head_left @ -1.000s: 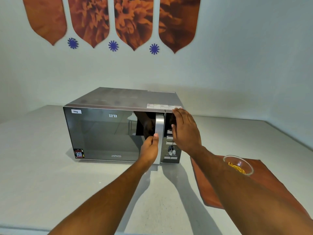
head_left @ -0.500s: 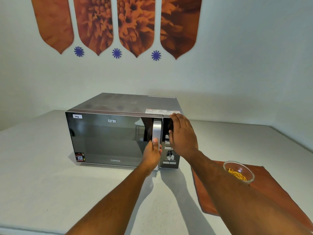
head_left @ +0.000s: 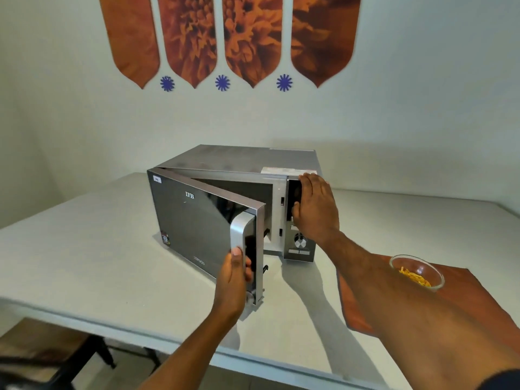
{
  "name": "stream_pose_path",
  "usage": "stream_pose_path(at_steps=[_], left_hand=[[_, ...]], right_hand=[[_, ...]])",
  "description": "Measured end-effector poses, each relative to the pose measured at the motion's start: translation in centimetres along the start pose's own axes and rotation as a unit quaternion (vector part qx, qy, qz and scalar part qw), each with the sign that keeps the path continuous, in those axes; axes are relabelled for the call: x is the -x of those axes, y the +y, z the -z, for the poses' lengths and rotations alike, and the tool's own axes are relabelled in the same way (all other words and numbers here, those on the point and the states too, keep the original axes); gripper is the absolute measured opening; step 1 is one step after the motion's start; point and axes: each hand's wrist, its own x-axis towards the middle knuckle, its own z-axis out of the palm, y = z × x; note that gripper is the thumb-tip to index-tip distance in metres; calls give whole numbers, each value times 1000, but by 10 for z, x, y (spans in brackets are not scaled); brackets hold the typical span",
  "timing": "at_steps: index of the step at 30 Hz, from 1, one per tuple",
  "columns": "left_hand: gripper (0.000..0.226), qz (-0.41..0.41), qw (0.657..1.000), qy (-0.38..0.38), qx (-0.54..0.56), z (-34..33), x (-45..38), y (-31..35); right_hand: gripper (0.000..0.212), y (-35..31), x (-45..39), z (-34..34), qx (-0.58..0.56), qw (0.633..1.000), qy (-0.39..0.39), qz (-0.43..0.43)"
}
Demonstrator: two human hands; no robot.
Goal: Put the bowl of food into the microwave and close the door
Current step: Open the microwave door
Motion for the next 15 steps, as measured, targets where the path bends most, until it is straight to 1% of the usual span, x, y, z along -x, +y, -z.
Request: stream_pose_path(at_steps=[3,5,6,9,12,15], left_hand=[[72,-55,995,76,-42,25,29,4],[71,-96,984,123,-88,43,46,7],[72,-104,977,151,-112,53,52,8],[83,-92,953,230,-177,80,64,11],[78,-86,932,287,-205,105,72,10],[77,-92,915,328,-217,126,81,9]], right_hand=[[70,-1,2,-1,-5,1000,-4,1],[71,-3,2,-1,-7,1000,-2,-1],[72,-3,3,-1,-7,1000,-2,-3],[73,-5,4,-1,-6,1000,-1,-1],[74,-3,4,1,2,1000,-5,4],[75,-1,4,2,3,1000,-4,10]])
